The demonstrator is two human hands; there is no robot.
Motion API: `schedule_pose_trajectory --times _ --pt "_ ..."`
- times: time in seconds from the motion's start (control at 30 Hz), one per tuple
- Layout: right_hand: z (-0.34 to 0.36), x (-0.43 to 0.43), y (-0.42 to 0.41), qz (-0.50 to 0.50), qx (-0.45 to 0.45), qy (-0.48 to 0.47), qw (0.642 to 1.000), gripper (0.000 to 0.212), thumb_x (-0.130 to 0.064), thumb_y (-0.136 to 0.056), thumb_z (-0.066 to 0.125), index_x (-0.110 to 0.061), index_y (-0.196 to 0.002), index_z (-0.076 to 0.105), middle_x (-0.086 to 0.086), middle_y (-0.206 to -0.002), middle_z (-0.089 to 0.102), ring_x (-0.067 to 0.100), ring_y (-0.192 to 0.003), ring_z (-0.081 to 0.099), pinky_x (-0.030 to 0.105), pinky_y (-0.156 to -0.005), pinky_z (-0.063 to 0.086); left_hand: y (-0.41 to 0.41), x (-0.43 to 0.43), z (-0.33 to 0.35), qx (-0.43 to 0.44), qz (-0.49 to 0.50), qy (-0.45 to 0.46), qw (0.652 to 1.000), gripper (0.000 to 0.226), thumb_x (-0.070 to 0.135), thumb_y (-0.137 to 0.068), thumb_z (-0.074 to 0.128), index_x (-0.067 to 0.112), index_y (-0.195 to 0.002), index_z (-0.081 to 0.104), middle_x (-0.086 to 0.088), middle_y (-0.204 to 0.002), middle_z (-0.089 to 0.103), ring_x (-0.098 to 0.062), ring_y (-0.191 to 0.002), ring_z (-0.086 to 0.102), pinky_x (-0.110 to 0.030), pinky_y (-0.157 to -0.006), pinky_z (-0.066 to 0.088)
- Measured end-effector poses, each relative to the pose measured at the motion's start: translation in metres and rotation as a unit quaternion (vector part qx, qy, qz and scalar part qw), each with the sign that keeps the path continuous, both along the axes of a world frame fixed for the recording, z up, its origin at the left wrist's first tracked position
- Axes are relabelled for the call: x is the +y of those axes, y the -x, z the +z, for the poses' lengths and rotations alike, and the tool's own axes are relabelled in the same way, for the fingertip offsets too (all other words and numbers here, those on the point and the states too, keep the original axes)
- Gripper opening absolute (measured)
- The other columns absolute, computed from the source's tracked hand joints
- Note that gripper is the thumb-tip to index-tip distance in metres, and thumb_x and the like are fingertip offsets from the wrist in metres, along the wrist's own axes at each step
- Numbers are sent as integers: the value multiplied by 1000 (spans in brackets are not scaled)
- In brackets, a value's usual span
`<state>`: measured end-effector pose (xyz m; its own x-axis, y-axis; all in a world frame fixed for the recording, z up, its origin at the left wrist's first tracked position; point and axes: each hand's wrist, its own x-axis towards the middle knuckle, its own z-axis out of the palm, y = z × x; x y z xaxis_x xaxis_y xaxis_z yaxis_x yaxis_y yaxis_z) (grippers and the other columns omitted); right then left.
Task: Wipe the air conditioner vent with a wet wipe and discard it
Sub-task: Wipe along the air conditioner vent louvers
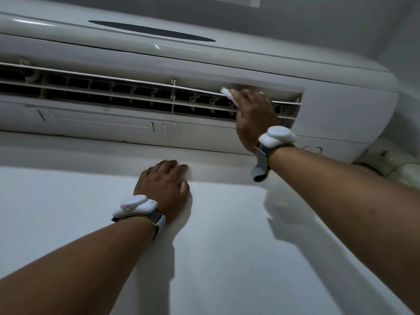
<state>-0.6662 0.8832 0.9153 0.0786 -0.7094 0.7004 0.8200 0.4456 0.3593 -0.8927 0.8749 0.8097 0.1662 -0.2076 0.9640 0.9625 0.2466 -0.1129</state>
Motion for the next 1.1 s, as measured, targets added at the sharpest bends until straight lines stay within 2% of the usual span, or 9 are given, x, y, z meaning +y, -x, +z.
schedule_pose_trajectory --times 0.07,0.17,0.3,0.5,0.67,0.9,1.03,1.1 --pt "-3 11 -13 10 9 3 1000 54 -5 -84 41 -15 -138 45 11 -131 54 29 -123 46 40 -113 25 2 0 1 0 6 2 1000 44 35 -94 40 33 -137 46 5 -146 42 -16 -134 36 -31 -108 25" --pt "-5 24 -37 31 25 10 999 57 2 -83 40 -13 -137 46 12 -134 53 29 -128 45 42 -115 23 2 1 3 -1 5 0 1000 44 36 -94 39 33 -137 46 5 -145 42 -16 -134 36 -32 -107 25" --pt "-9 35 -59 38 57 12 998 60 10 -80 41 -11 -136 49 16 -133 54 32 -126 47 43 -111 29 3 4 4 2 0 -7 1000 43 36 -92 40 33 -135 48 5 -143 45 -16 -131 39 -32 -105 26" --pt "-2 20 -37 109 101 10 989 40 -2 -89 43 -13 -124 59 15 -120 59 35 -111 52 41 -96 37 6 4 5 8 1 -13 1000 44 39 -90 38 33 -132 48 5 -142 46 -16 -131 38 -32 -104 26" --pt "3 -7 4 101 57 -6 993 39 -3 -89 44 -16 -121 63 14 -113 63 34 -105 54 40 -89 37 6 6 5 11 -1 -13 1000 44 40 -91 38 34 -133 47 6 -143 44 -15 -133 36 -32 -105 24" --pt "7 -43 51 94 -40 -7 995 41 -6 -89 46 -21 -124 61 6 -117 65 31 -110 54 37 -93 41 6 5 3 16 -8 -17 1000 40 36 -88 39 33 -126 50 7 -135 48 -14 -127 39 -31 -102 26" --pt "-3 -53 52 102 -86 -96 986 32 -8 -91 52 -13 -120 64 10 -113 68 32 -103 59 39 -88 47 7 5 4 21 -11 -22 999 39 36 -87 41 32 -124 52 6 -133 50 -15 -124 41 -31 -100 26" --pt "-12 -54 58 66 -87 -162 981 28 -9 -90 56 -10 -115 68 12 -109 69 34 -98 61 40 -84 50 7 6 4 24 -17 -26 999 39 36 -86 42 31 -123 54 4 -132 52 -17 -123 42 -32 -100 28"
